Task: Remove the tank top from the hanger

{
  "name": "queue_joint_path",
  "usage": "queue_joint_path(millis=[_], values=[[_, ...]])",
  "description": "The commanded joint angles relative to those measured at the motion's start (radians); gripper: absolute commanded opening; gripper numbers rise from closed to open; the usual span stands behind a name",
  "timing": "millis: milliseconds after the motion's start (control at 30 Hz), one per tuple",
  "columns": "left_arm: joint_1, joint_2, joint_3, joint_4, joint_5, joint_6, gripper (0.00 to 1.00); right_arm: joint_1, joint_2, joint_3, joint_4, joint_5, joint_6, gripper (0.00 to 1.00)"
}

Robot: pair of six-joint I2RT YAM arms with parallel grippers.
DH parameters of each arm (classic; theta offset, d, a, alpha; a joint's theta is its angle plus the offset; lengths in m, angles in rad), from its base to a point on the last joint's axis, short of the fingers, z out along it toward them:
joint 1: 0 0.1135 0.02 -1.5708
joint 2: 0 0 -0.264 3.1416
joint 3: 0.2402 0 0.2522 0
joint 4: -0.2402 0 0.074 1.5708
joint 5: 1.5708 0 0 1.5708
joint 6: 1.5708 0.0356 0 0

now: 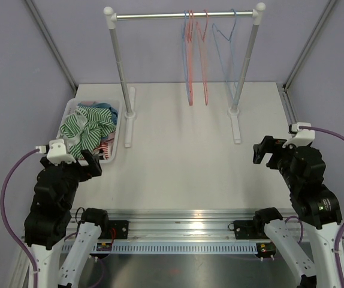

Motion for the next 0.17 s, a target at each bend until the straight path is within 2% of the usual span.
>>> queue_joint_path(millis=[0,133], values=[[-0.006,0.002,0.006,0.041,-0.004,0.012,0.99,0.004,0.033,0.042,0.044,0.02,-0.015,1.0],[-0.008,0.01,0.013,0.043,-0.014,0.014,0.99,0.005,0.053,0.051,0.05,0.015,-0.019,0.99]])
